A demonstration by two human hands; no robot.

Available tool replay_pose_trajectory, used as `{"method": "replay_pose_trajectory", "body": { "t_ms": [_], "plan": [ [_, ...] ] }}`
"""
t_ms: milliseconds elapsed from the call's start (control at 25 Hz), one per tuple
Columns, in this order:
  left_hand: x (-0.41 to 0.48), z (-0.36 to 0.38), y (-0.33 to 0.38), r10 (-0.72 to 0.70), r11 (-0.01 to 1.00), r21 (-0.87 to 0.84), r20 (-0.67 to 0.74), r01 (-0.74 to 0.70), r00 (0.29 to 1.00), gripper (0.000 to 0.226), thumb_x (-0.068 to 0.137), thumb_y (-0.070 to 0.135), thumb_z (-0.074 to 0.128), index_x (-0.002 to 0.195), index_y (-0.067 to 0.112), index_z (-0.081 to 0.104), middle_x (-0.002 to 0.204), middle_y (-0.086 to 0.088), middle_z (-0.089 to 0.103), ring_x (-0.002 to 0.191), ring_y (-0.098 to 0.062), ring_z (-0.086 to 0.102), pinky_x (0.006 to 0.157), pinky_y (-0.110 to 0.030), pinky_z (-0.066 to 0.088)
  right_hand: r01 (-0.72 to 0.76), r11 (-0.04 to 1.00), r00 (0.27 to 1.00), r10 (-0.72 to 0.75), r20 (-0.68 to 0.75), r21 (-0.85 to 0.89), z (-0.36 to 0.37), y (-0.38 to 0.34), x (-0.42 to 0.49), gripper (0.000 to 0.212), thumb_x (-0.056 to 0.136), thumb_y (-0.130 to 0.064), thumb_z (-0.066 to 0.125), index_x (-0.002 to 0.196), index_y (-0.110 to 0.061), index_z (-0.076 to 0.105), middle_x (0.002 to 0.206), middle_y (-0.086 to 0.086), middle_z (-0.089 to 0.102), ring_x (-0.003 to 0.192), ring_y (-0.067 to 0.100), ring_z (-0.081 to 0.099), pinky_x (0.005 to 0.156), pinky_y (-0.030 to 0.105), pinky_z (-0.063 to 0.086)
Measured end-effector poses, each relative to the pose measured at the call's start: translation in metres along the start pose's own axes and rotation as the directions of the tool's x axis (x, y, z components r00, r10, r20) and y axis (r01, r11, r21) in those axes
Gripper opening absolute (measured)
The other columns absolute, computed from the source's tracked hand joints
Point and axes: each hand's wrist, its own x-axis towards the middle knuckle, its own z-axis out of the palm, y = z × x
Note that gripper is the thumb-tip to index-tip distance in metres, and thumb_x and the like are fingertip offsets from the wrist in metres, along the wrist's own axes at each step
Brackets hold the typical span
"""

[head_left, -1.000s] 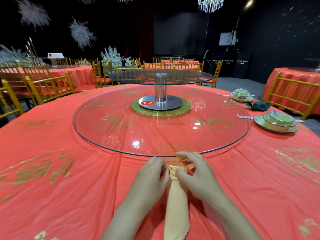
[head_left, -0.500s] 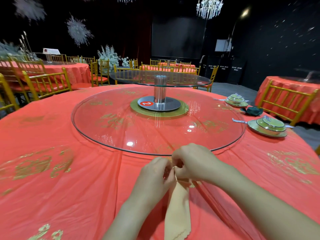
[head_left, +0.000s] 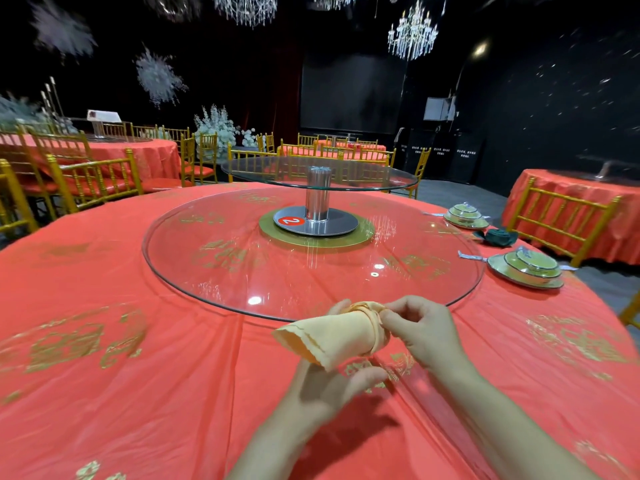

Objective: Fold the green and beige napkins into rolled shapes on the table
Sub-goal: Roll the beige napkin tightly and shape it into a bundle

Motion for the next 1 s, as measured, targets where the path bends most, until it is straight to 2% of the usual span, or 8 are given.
{"method": "replay_pose_trajectory", "body": {
  "t_ms": [160, 280, 400, 480, 600, 680, 800, 1000],
  "plan": [
    [-0.001, -0.006, 0.02, 0.078, 0.986, -0.138, -0.116, -0.093, 0.99, 0.091, 0.051, 0.065, 0.079, 0.123, 0.026, 0.04, 0.123, 0.003, 0.055, 0.111, -0.005, 0.056, 0.092, -0.016, 0.043, -0.036, 0.999, 0.999, 0.036, 0.011, -0.015, 0.006, 0.013, -0.008, 0.023, 0.072, 0.011, 0.062, 0.058, -0.007, 0.063, 0.047, -0.006, 0.057, 0.043, -0.001, 0.045, 0.046, 0.012, 0.037],
    [-0.005, -0.014, 0.029, 0.143, 0.941, -0.213, -0.451, -0.262, 0.881, 0.085, 0.06, 0.072, 0.068, 0.124, 0.023, 0.041, 0.125, 0.004, 0.054, 0.114, -0.011, 0.055, 0.094, -0.023, 0.044, -0.106, 0.977, 0.988, 0.082, -0.133, -0.185, -0.008, 0.029, -0.005, 0.02, 0.069, 0.005, 0.066, 0.056, -0.01, 0.063, 0.051, -0.004, 0.059, 0.047, 0.005, 0.048, 0.05, 0.019, 0.039],
    [-0.007, -0.017, 0.03, 0.54, 0.841, 0.381, -0.548, -0.384, 0.639, 0.043, 0.079, 0.04, 0.057, 0.116, 0.018, 0.049, 0.118, 0.005, 0.055, 0.114, -0.015, 0.051, 0.102, -0.038, 0.035, -0.08, 0.878, 0.99, 0.014, -0.141, -0.471, -0.012, 0.036, -0.017, 0.019, 0.068, -0.006, 0.067, 0.058, -0.021, 0.06, 0.053, -0.008, 0.058, 0.054, 0.01, 0.052, 0.053, 0.022, 0.038],
    [-0.008, -0.001, 0.026, 0.584, 0.704, 0.622, -0.233, -0.342, 0.778, 0.044, 0.078, 0.043, 0.056, 0.115, 0.02, 0.052, 0.115, 0.006, 0.058, 0.11, -0.015, 0.054, 0.102, -0.039, 0.034, -0.016, 0.882, 0.995, -0.031, -0.091, -0.472, -0.009, 0.036, -0.023, 0.025, 0.067, -0.008, 0.067, 0.055, -0.026, 0.056, 0.048, -0.011, 0.055, 0.05, 0.001, 0.05, 0.051, 0.013, 0.035],
    [-0.008, 0.015, 0.024, 0.076, 0.625, 0.77, 0.104, -0.129, 0.992, 0.062, 0.076, 0.066, 0.051, 0.125, 0.027, 0.046, 0.119, 0.009, 0.057, 0.112, -0.017, 0.054, 0.094, -0.033, 0.037, -0.031, 0.941, 0.999, 0.014, -0.052, -0.338, 0.001, 0.042, -0.028, 0.028, 0.066, -0.004, 0.068, 0.051, -0.024, 0.057, 0.046, -0.013, 0.057, 0.048, -0.002, 0.051, 0.052, 0.015, 0.037],
    [-0.008, 0.011, 0.019, -0.099, 0.668, 0.744, 0.135, -0.035, 0.986, 0.058, 0.078, 0.065, 0.053, 0.124, 0.032, 0.042, 0.118, 0.011, 0.055, 0.112, -0.016, 0.052, 0.087, -0.033, 0.04, -0.066, 0.968, 0.998, 0.066, -0.01, -0.24, 0.002, 0.047, -0.031, 0.027, 0.069, -0.001, 0.068, 0.053, -0.021, 0.06, 0.046, -0.011, 0.059, 0.046, -0.001, 0.05, 0.053, 0.022, 0.04],
    [-0.01, 0.01, 0.015, -0.035, 0.772, 0.634, 0.117, -0.047, 0.993, 0.05, 0.079, 0.056, 0.058, 0.123, 0.037, 0.045, 0.115, 0.014, 0.056, 0.11, -0.013, 0.052, 0.086, -0.029, 0.04, -0.029, 0.962, 0.983, 0.078, 0.168, -0.272, -0.012, 0.041, -0.027, 0.021, 0.072, -0.002, 0.069, 0.064, -0.02, 0.062, 0.048, -0.007, 0.059, 0.046, 0.001, 0.05, 0.054, 0.024, 0.041],
    [-0.01, 0.018, 0.016, 0.037, 0.791, 0.606, 0.088, -0.083, 0.995, 0.056, 0.079, 0.048, 0.062, 0.131, 0.038, 0.044, 0.12, 0.011, 0.054, 0.113, -0.014, 0.049, 0.091, -0.024, 0.034, 0.31, 0.808, 0.869, -0.026, 0.495, -0.501, -0.038, 0.022, -0.016, 0.027, 0.073, -0.021, 0.074, 0.098, -0.029, 0.07, 0.08, -0.017, 0.063, 0.073, -0.01, 0.054, 0.067, 0.008, 0.038]
  ]
}}
